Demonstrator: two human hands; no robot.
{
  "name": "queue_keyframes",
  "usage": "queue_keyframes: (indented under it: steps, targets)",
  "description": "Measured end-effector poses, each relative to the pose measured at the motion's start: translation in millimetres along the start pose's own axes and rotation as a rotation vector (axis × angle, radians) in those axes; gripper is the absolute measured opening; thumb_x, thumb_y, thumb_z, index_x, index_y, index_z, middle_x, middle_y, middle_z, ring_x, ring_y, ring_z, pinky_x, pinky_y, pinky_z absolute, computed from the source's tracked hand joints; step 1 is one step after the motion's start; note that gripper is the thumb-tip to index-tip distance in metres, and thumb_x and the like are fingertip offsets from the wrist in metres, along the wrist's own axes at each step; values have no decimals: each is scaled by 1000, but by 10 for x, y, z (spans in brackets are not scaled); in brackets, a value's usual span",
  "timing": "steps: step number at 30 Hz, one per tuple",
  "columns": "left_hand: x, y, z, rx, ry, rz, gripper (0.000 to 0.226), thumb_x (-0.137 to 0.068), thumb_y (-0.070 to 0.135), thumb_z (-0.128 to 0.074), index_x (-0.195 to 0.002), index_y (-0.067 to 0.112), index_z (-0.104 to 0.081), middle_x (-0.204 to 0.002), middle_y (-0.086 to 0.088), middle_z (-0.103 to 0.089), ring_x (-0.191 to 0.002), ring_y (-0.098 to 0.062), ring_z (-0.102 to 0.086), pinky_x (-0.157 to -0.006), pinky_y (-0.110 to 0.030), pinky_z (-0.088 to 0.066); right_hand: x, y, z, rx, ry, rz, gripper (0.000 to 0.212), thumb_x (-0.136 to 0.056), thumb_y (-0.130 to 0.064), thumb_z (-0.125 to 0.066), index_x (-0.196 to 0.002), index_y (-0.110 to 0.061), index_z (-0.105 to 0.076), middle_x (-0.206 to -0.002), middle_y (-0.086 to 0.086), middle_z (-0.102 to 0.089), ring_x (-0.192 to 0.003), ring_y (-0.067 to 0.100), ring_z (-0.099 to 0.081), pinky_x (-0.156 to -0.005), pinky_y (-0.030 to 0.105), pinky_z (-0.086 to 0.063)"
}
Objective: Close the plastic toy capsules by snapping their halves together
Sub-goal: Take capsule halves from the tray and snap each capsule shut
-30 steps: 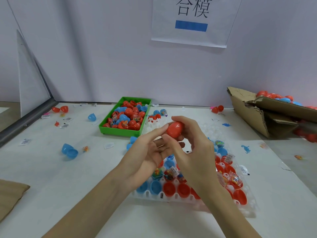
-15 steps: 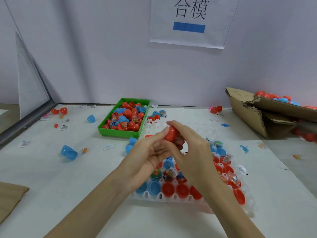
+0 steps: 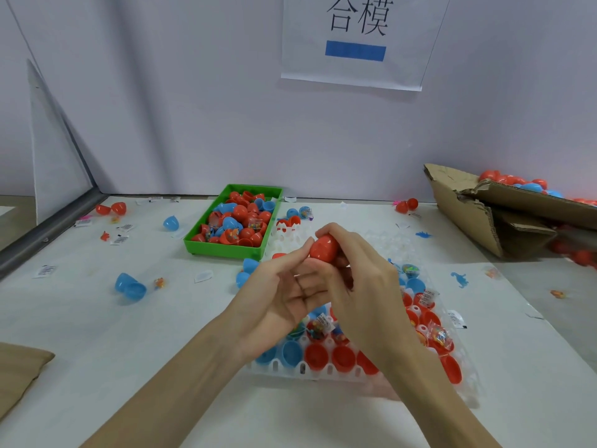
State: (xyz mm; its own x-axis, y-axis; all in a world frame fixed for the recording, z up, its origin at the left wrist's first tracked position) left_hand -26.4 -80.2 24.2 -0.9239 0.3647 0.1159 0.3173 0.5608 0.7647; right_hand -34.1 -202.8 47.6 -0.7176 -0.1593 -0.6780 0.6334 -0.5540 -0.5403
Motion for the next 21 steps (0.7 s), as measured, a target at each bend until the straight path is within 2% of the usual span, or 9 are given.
queue_keyframes:
  steps: [4, 6, 9, 11, 12, 15, 16, 18, 21]
  targets:
    - [-15, -31, 23, -42, 29, 21, 38, -93, 37, -63, -102, 6, -83, -107, -17, -78, -97, -24, -77, -83, -32, -62, -3, 33, 17, 59, -54, -20, 31, -100, -26, -60, -127, -10, -63, -108, -1, -67, -88, 6, -57, -83, 6, -45]
    - [-16, -15, 3, -134, 32, 13, 44, -95, 43, -60, -99, 6, -83, -100, -19, -78, -91, -26, -77, -78, -33, -62, 1, 54, 15, 73, -85, -24, 33, -100, -28, -60, -129, -13, -62, -106, -8, -63, -88, 2, -54, -84, 3, -43]
    - [-15, 79, 11, -547, 133, -135, 57, -89, 61, -61, -82, 9, -83, -83, -18, -78, -78, -30, -78, -72, -35, -63, 1, 109, -12, 97, -133, -36, 34, -100, -27, -63, -132, -16, -61, -107, -16, -58, -86, -2, -53, -87, 4, -45]
    - [4, 160, 31, -791, 194, -316, 50, -88, 57, -65, -82, 10, -81, -77, -14, -77, -73, -29, -77, -71, -33, -63, -5, 127, -37, 106, -146, -15, 35, -97, -21, -68, -131, -15, -63, -110, -10, -66, -87, -2, -56, -88, 4, -47]
    - [12, 185, 39, -832, 205, -373, 44, -88, 52, -68, -86, 10, -80, -76, -12, -77, -72, -27, -77, -69, -31, -63, -4, 132, -47, 115, -148, -3, 37, -96, -20, -70, -132, -15, -63, -112, -5, -69, -88, -1, -57, -87, 1, -45]
    - [0, 188, 58, -831, 170, -375, 41, -93, 46, -65, -93, 8, -79, -77, -13, -76, -72, -26, -75, -69, -28, -62, -2, 127, -57, 117, -130, 5, 51, -95, -27, -69, -143, -17, -56, -120, -3, -68, -92, 0, -58, -88, 3, -45]
    - [-15, 171, 69, -785, 162, -336, 44, -96, 47, -62, -92, 6, -80, -79, -14, -76, -74, -26, -74, -72, -30, -63, -1, 114, -61, 102, -126, 1, 56, -96, -34, -66, -147, -17, -52, -120, -6, -66, -94, 0, -58, -90, 6, -46]
    - [-42, 138, 108, -584, 160, -214, 48, -96, 49, -59, -92, 7, -81, -84, -14, -75, -78, -24, -73, -75, -33, -63, 3, 81, -72, 55, -115, -8, 63, -94, -45, -62, -149, -18, -49, -122, -9, -62, -99, -1, -58, -93, 3, -43]
    - [-41, 105, 100, -360, 81, -95, 43, -95, 49, -59, -100, 13, -83, -96, -17, -76, -85, -24, -74, -79, -35, -63, 0, 62, -56, -71, -49, -36, 52, -92, -39, -66, -139, -18, -59, -123, -7, -67, -99, 0, -62, -92, 4, -45]
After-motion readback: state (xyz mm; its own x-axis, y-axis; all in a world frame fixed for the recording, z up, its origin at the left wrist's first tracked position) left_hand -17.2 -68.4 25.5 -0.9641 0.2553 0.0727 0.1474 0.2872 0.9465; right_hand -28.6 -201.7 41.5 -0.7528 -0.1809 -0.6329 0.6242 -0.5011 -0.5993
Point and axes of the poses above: each hand's wrist, its own x-axis away from the middle knuckle, its own z-axis out of the back of the hand, y = z × x, the point moved 4 cm from there along -x, towards the middle knuckle
